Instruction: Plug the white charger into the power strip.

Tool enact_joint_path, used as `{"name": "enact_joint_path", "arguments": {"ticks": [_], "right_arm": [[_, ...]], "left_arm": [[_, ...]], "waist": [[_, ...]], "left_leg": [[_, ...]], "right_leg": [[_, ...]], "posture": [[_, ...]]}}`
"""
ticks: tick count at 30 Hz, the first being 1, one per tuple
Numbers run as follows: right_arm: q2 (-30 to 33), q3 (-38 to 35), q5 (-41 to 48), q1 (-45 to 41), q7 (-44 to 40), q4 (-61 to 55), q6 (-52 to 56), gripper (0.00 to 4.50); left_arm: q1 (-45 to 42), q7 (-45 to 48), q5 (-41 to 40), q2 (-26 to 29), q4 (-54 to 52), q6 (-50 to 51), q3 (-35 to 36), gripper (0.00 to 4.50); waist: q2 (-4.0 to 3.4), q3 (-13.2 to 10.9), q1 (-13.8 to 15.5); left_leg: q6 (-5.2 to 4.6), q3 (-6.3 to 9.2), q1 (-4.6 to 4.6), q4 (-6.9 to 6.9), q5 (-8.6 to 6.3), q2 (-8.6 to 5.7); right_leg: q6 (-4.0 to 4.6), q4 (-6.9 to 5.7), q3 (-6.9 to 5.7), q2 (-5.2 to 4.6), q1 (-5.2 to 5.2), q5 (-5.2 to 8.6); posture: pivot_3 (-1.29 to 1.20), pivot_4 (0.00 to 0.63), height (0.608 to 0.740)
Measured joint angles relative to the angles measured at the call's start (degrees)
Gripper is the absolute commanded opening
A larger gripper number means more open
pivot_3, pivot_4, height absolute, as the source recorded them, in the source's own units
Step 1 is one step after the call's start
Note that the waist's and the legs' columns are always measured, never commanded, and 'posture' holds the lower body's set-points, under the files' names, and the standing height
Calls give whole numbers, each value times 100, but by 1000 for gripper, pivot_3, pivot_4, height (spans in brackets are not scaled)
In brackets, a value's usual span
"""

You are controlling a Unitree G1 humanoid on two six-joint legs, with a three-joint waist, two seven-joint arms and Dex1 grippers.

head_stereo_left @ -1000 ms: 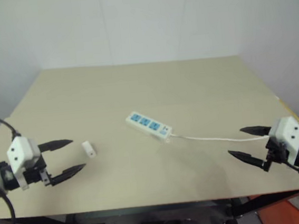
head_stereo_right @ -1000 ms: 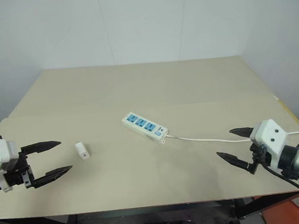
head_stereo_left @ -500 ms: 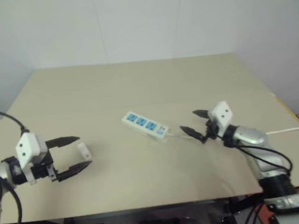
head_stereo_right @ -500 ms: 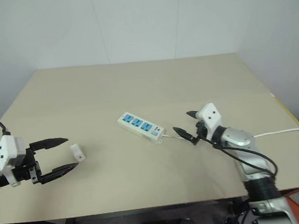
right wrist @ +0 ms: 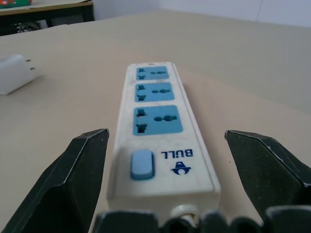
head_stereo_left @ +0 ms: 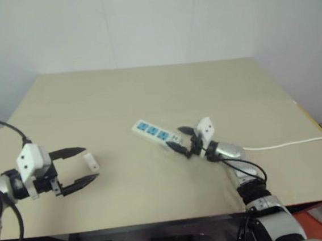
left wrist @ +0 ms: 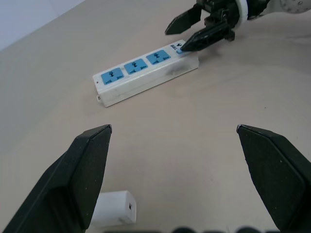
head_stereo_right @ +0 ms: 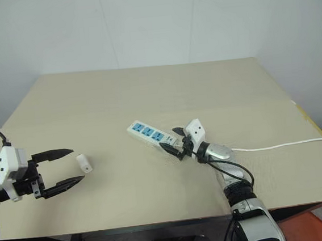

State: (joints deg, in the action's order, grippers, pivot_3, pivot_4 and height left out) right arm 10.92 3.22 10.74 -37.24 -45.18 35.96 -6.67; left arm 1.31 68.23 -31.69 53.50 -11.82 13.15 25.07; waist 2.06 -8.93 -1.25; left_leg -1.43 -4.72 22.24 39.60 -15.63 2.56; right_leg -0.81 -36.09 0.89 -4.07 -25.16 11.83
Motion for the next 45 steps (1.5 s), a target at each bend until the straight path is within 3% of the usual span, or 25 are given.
{"name": "enact_joint_path", "arguments": {"ticks": [23, 28, 33, 38, 45], "right_arm": [[-547, 29, -450, -1082, -93, 2317, -685, 4482], [-598, 90, -666, -1273, -124, 2565, -686, 3430], [-608, 44, -711, -1296, -220, 2592, -747, 3437], [-503, 20, -525, -810, -761, 1847, -771, 3437], [61, 317, -36, 184, -2106, -443, -428, 3437]], "left_arm": [[98, -21, -5, 0, -92, 0, 82, 4500], [132, -14, -5, 1, -97, 0, 112, 4500], [152, -8, -5, 4, -96, 0, 130, 4500], [-92, 98, 1, 88, 35, -18, 92, 4500], [-1395, 758, 142, 481, 924, -302, -456, 4500]], "waist": [[-3, -1, -170], [-3, 1, -239], [-3, 1, -262], [-4, -1, -250], [-5, -3, -151]], "left_leg": [[17, -3, -19, -8, 8, 25], [23, -4, -29, -19, 12, 27], [26, -3, -31, -31, 13, 27], [28, 0, -21, -38, 14, 26], [28, -5, -17, -40, 14, 25]], "right_leg": [[22, -4, 4, 25, 4, -13], [26, -4, 7, 26, 7, -15], [27, -3, 7, 27, 5, -16], [27, 0, 6, 27, -3, -16], [27, 4, 6, 34, -8, -16]], "posture": [[0, 150, 740], [0, 150, 740], [0, 150, 740], [0, 150, 740], [0, 150, 740]]}}
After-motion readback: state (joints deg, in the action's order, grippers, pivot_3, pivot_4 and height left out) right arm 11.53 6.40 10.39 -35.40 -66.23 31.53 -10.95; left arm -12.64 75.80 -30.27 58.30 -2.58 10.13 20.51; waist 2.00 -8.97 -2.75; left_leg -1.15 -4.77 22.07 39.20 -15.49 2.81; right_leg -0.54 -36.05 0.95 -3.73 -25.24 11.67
